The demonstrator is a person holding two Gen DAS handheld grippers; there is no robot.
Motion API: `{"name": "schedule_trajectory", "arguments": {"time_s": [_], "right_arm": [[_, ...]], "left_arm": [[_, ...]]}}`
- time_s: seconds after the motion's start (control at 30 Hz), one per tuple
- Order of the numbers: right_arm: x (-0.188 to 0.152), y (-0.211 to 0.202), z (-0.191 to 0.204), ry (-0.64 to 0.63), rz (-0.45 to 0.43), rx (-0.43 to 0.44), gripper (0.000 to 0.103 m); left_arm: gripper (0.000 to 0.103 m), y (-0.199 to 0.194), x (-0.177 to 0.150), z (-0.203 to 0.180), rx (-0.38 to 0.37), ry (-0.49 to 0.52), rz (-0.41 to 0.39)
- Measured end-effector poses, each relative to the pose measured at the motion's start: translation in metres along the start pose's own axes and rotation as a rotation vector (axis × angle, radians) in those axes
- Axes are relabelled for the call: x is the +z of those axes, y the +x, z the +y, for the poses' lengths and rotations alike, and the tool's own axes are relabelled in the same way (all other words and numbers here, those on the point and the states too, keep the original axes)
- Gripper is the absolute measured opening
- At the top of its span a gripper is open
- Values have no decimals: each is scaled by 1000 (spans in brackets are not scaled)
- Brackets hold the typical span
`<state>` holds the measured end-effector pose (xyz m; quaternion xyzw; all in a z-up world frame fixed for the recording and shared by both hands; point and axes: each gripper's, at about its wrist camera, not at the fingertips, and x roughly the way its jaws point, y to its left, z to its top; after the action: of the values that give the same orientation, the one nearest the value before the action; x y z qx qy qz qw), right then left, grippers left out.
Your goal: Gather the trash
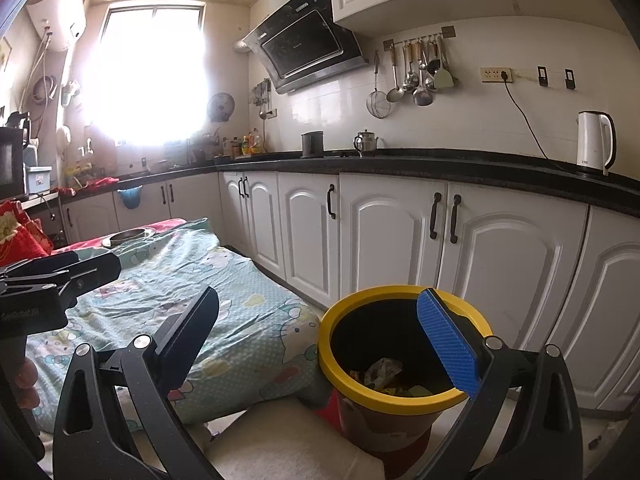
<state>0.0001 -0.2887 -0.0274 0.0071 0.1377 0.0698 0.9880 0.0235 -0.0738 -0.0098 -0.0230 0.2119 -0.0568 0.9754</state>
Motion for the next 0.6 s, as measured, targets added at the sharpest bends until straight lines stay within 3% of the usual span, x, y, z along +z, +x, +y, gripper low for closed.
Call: {"name": "schedule_trajectory", "arguments": {"time_s": [0.6], "right_arm": [[1, 0, 0, 0, -2, -1, 97]], "left_arm": [[92, 1, 0, 0, 1, 0, 1]]}}
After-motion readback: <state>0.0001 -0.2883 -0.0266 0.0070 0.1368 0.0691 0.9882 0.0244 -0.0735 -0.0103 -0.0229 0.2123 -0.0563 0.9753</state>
